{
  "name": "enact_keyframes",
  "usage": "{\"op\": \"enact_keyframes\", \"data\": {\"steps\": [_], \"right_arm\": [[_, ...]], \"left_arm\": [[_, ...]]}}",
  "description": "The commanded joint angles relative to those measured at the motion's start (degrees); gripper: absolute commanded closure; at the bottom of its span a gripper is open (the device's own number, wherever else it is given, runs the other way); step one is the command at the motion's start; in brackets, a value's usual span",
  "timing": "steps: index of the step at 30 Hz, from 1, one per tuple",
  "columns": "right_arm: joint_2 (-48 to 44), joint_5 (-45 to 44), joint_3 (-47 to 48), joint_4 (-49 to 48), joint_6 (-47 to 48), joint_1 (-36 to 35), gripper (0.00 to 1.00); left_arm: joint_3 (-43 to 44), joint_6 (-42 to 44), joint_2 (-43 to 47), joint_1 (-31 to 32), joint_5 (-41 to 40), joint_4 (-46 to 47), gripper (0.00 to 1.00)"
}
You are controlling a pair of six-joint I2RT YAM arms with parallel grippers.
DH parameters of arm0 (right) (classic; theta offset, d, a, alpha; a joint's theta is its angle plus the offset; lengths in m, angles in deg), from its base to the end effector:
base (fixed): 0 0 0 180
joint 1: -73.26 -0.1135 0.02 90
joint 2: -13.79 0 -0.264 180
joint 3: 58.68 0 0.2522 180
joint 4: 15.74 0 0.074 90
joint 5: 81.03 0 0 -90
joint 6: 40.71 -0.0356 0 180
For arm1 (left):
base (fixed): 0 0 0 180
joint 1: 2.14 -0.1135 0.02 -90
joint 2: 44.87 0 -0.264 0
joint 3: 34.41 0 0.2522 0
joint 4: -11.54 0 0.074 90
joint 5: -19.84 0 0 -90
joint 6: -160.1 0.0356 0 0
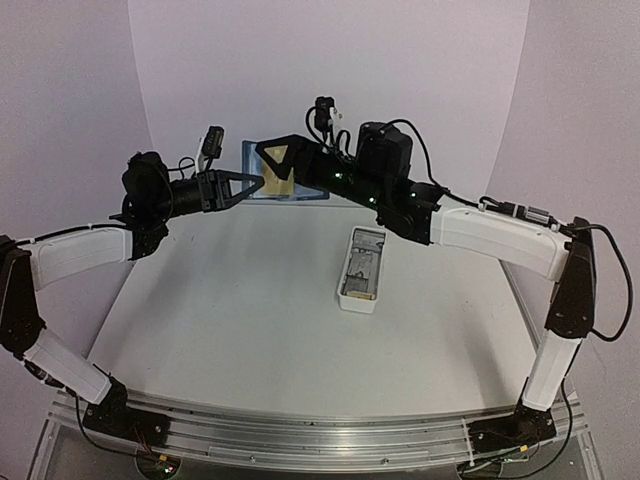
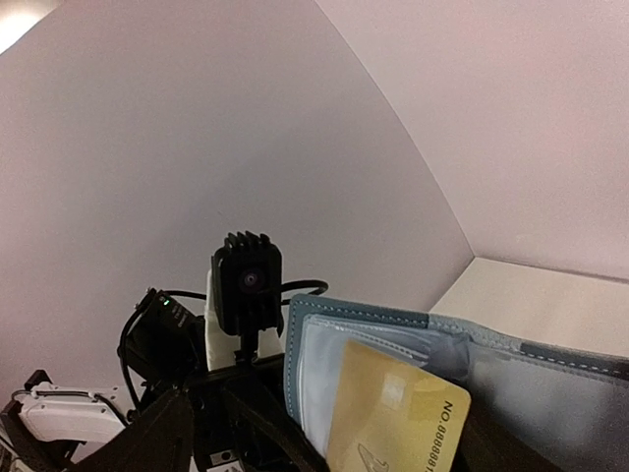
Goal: Put the credit cards into the card holder
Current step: Insert the credit card into the card holder.
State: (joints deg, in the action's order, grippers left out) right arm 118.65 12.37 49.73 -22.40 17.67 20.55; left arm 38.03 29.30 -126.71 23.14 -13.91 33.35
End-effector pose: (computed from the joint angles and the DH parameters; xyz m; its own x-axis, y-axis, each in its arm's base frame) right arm 0.2693 0.3571 0.4037 -0.3435 0.4128 -0.8436 -0.7627 0.4015 0.5070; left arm 0.2794 -0.1647 0.3538 -0.4877 -0.1711 -0.8561 0.8624 0.0578 -0.5029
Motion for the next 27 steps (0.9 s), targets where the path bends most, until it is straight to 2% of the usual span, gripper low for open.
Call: {"op": "enact_keyframes", "data": {"steps": [1,3,5,6,17,23,27], "right_arm": [[3.21,-6.21,7.03,9.41,-0.71,0.42,0.12],[2.75,-8.05,6.91,10.54,-0.95,0.32,0.10],[2.14,-9.61,6.99,11.49,-0.99,0.28,0.03],[2.06,-9.98,7.14,12.07,-0.93,0.20,0.02],[-0.42,-12.03,7.90,15.99,0.19,0.20,0.02],[0.15,-10.18,7.74,17.32,-3.18,-1.02,0.02],[2.80,-7.97,11.42,17.64,-4.34,-2.97,0.02]], "left_arm": [[-1.15,-6.29,-0.71,1.70,-0.07,12.43,1.00],[-1.22,-6.92,-1.07,1.73,-0.56,13.94,1.00],[-1.16,-7.33,-1.20,1.70,-0.62,15.32,1.00],[-0.99,-7.63,-1.28,1.68,-0.69,15.62,1.00],[-1.38,-6.30,-0.86,1.30,-0.31,16.71,1.00],[-1.33,-5.20,-0.94,1.09,-0.55,16.87,1.00],[-1.52,-3.75,-1.04,1.09,-1.66,15.31,1.00]]}}
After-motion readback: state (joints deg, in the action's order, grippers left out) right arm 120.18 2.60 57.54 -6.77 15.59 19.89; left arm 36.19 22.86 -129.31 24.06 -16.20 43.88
